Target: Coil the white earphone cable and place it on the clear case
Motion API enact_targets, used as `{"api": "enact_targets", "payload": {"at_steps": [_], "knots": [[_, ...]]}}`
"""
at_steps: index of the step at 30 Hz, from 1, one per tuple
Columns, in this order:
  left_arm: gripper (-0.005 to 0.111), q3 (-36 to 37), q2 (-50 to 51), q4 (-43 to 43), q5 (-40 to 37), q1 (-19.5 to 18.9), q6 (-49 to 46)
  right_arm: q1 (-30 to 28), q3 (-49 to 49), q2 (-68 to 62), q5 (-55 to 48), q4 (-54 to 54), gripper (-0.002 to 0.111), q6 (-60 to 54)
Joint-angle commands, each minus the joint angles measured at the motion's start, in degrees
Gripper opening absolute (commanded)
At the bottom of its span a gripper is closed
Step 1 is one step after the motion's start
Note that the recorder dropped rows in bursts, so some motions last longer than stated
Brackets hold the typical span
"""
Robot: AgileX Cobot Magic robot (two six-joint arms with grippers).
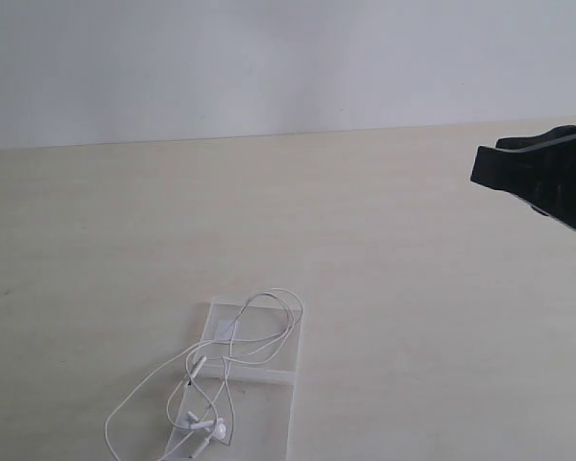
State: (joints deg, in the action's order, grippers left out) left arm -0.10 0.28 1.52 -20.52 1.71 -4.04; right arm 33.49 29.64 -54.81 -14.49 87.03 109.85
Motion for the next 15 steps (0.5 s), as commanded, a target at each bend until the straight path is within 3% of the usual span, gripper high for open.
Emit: {"api": "enact_targets", "payload": {"at_steps": [1, 15], "knots": [[0.000, 0.1, -0.3, 0.5, 0.2, -0.1, -0.2, -0.7, -0.1, 3.1, 0.6, 0.7, 0.000, -0.4], [0.000, 0.1, -0.3, 0.5, 0.2, -0.1, -0.2, -7.7, -0.1, 22.5, 3.7, 0.4, 0.000, -0.4]]}}
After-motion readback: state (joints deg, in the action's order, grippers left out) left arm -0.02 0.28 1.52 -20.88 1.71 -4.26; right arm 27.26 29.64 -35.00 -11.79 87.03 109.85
